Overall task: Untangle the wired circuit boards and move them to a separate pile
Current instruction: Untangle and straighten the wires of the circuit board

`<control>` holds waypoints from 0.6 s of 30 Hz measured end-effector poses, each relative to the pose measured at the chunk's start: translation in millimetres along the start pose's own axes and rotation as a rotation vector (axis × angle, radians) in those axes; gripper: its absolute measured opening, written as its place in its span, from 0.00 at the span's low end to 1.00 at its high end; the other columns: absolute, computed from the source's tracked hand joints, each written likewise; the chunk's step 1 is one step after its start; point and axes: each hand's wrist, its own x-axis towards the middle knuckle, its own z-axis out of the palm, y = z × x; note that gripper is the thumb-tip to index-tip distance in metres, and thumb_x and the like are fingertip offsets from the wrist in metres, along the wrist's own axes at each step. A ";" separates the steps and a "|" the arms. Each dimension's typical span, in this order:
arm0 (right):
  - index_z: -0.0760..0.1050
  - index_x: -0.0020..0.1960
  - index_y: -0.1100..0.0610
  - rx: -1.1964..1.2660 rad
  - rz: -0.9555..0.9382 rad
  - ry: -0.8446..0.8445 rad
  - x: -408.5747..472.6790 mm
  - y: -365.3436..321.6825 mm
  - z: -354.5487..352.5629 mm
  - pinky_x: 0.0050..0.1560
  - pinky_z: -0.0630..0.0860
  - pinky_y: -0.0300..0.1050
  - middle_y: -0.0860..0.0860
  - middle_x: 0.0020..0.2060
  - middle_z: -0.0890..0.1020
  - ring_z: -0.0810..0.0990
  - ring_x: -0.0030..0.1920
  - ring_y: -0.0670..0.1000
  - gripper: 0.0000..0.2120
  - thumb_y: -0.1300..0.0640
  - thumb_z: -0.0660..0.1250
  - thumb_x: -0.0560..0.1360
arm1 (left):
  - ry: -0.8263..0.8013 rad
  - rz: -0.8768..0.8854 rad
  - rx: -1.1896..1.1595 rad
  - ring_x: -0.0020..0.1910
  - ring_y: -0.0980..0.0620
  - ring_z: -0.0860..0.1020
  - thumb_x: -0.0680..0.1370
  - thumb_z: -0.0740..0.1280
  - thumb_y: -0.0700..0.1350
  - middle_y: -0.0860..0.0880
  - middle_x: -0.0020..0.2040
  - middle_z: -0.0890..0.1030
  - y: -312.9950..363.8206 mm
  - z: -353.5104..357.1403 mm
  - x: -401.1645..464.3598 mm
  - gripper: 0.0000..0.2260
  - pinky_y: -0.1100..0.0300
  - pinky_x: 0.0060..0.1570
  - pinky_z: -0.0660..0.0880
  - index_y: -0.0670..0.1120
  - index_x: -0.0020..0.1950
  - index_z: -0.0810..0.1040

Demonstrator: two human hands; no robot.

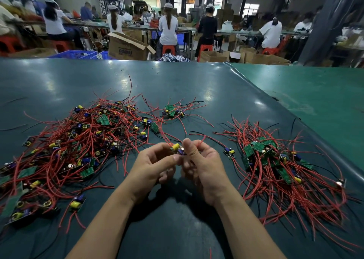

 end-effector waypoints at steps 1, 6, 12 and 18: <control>0.75 0.42 0.57 0.020 0.002 0.002 0.1 -0.5 -0.7 0.23 0.69 0.35 0.51 0.25 0.75 0.71 0.23 0.44 0.12 0.52 0.74 0.67 | 0.030 -0.002 -0.035 0.27 0.53 0.68 0.69 0.71 0.40 0.46 0.36 0.78 0.4 0.6 0.4 0.10 0.66 0.22 0.60 0.42 0.48 0.77; 0.81 0.47 0.61 -0.014 -0.026 0.044 1.8 1.2 -2.1 0.29 0.73 0.36 0.52 0.29 0.78 0.73 0.27 0.46 0.07 0.62 0.65 0.78 | 0.039 -0.018 -0.067 0.27 0.52 0.67 0.65 0.76 0.44 0.45 0.36 0.77 -0.2 -0.4 2.0 0.12 0.66 0.22 0.62 0.47 0.44 0.78; 0.81 0.43 0.62 -0.127 -0.039 0.178 3.3 3.5 -2.1 0.29 0.74 0.36 0.53 0.30 0.80 0.76 0.27 0.47 0.05 0.62 0.69 0.77 | 0.100 -0.004 -0.018 0.28 0.54 0.71 0.66 0.79 0.47 0.50 0.35 0.79 -2.7 -2.3 3.7 0.09 0.66 0.25 0.64 0.50 0.42 0.82; 0.80 0.42 0.62 -0.123 0.014 0.219 3.5 2.8 -2.7 0.28 0.76 0.38 0.55 0.32 0.82 0.78 0.27 0.48 0.05 0.62 0.69 0.76 | 0.117 0.041 0.021 0.28 0.56 0.73 0.65 0.77 0.48 0.49 0.33 0.80 -3.1 -1.2 2.5 0.12 0.66 0.25 0.69 0.45 0.44 0.83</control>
